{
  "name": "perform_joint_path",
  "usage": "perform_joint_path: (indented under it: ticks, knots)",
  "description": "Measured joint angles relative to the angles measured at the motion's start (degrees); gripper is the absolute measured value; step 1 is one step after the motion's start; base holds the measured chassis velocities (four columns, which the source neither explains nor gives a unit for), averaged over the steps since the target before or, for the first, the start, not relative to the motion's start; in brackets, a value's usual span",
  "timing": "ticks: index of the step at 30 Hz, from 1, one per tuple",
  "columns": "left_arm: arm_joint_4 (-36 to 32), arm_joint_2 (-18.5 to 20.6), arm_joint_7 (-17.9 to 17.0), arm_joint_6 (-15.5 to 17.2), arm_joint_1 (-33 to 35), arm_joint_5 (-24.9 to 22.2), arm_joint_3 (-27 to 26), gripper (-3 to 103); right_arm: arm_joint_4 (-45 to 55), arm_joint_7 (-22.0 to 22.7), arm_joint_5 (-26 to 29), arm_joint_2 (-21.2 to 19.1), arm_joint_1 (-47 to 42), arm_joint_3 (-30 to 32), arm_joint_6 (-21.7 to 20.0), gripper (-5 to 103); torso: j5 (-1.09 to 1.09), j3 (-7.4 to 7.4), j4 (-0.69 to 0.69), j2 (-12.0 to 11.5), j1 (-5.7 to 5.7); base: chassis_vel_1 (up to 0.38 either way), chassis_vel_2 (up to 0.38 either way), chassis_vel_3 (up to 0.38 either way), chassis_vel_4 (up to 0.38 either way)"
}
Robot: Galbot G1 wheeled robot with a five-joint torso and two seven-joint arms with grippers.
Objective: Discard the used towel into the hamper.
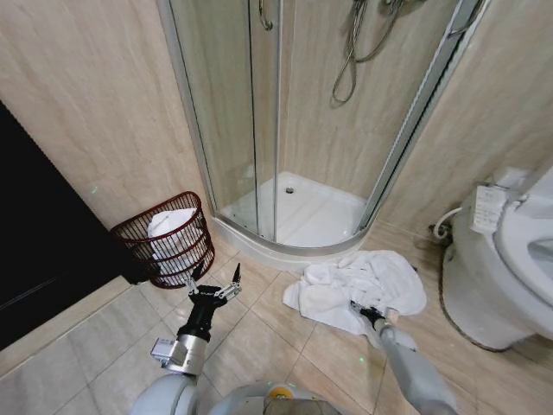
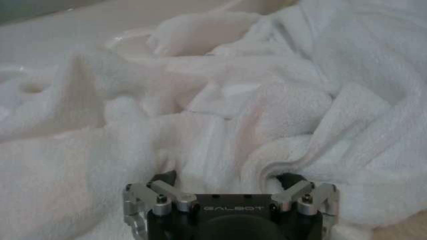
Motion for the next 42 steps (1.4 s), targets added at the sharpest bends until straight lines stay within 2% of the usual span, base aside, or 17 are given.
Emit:
perform_joint_path:
  ticks: [1, 7, 9, 12, 13, 14, 16, 18, 19, 23, 28, 31, 32, 35, 39, 42]
  knots:
    - [0.0, 0.0, 0.0, 0.0, 0.0, 0.0, 0.0, 100, 0.0, 0.0, 0.0, 0.0, 0.0, 0.0, 0.0, 100, 0.00, 0.00, 0.00, 0.0, 0.00, 0.000, 0.000, 0.000, 0.000]
    - [0.0, 0.0, 0.0, 0.0, 0.0, 0.0, 0.0, 100, 0.1, 0.1, -2.7, 0.8, -0.5, 0.2, 2.6, 82, 0.01, 0.02, 0.01, 0.0, 0.00, 0.000, 0.000, 0.000, 0.000]
    - [0.0, 0.0, 0.0, 0.0, 0.0, 0.0, 0.0, 100, 0.1, 0.1, -2.9, 0.8, -0.8, 0.2, 3.1, 82, 0.01, 0.01, 0.01, 0.0, 0.00, 0.000, 0.000, 0.000, 0.000]
    - [0.0, 0.0, 0.0, 0.0, 0.0, 0.0, 0.0, 100, 0.1, -0.5, -3.3, 0.5, -1.8, 0.6, 4.9, 70, 0.02, 0.02, 0.02, 0.0, 0.00, 0.000, 0.000, 0.000, 0.000]
    - [0.0, 0.0, 0.0, 0.0, 0.0, 0.0, 0.0, 100, 0.1, -0.5, -3.3, 0.5, -1.8, 0.6, 4.9, 70, 0.02, 0.02, 0.02, 0.0, 0.00, 0.000, 0.000, 0.000, 0.000]
    - [0.0, 0.0, 0.0, 0.0, 0.0, 0.0, 0.0, 100, 0.2, -0.8, -3.4, 0.3, -2.2, 0.7, 5.3, 62, 0.02, 0.02, 0.01, 0.0, 0.00, 0.000, 0.000, 0.000, 0.000]
    - [0.0, 0.0, 0.0, 0.0, 0.0, 0.0, 0.0, 100, 0.4, -1.0, -3.4, 0.1, -2.5, 0.8, 5.6, 62, 0.02, 0.03, 0.01, 0.0, 0.00, 0.000, 0.000, 0.000, 0.000]
    - [0.0, 0.0, 0.0, 0.0, 0.0, 0.0, 0.0, 100, 0.5, -1.1, -3.4, -0.1, -3.0, 1.0, 6.1, 54, 0.02, 0.03, 0.01, 0.0, 0.00, 0.000, 0.000, 0.000, 0.000]
    - [0.0, 0.0, 0.0, 0.0, 0.0, 0.0, 0.0, 100, 0.5, -1.1, -3.4, -0.1, -3.0, 1.0, 6.1, 54, 0.02, 0.03, 0.01, 0.0, 0.00, 0.000, 0.000, 0.000, 0.000]
    - [0.0, 0.0, 0.0, 0.0, 0.0, 0.0, 0.0, 100, 0.3, -1.1, -3.4, -0.2, -3.6, 1.2, 6.9, 38, 0.00, 0.03, 0.00, 0.0, 0.00, 0.000, 0.000, 0.000, 0.000]
    - [0.0, 0.0, 0.0, 0.0, 0.0, 0.0, 0.0, 100, 0.2, -1.2, -3.7, -0.2, -3.9, 1.2, 7.6, 30, 0.00, 0.04, 0.00, 0.0, 0.00, 0.000, 0.000, 0.000, 0.000]
    - [0.0, 0.0, 0.0, 0.0, 0.0, 0.0, 0.0, 100, 0.3, -1.4, -4.2, -0.2, -4.2, 1.2, 8.2, 19, 0.02, 0.04, 0.00, 0.0, 0.00, 0.000, 0.000, 0.000, 0.000]
    - [0.0, 0.0, 0.0, 0.0, 0.0, 0.0, 0.0, 100, 0.3, -1.4, -4.2, -0.2, -4.2, 1.2, 8.2, 19, 0.02, 0.04, 0.00, 0.0, 0.00, 0.000, 0.000, 0.000, 0.000]
    - [0.0, 0.0, 0.0, 0.0, 0.0, 0.0, 0.0, 100, 1.3, -1.5, -4.5, -0.6, -5.1, 1.4, 9.3, 9, 0.06, 0.06, 0.02, 0.0, 0.00, 0.000, 0.000, 0.000, 0.000]
    - [0.0, 0.0, 0.0, 0.0, 0.0, 0.0, 0.0, 100, 3.2, -2.2, -3.9, -1.1, -6.1, 1.6, 9.9, 9, 0.07, 0.06, 0.00, 0.0, 0.00, 0.000, 0.000, 0.000, 0.000]
    - [0.0, 0.0, 0.0, 0.0, 0.0, 0.0, 0.0, 100, 7.2, -2.5, 0.4, -1.7, -8.0, 1.9, 10.3, 9, 0.05, 0.06, 0.01, 0.0, 0.00, 0.000, 0.000, 0.000, 0.000]
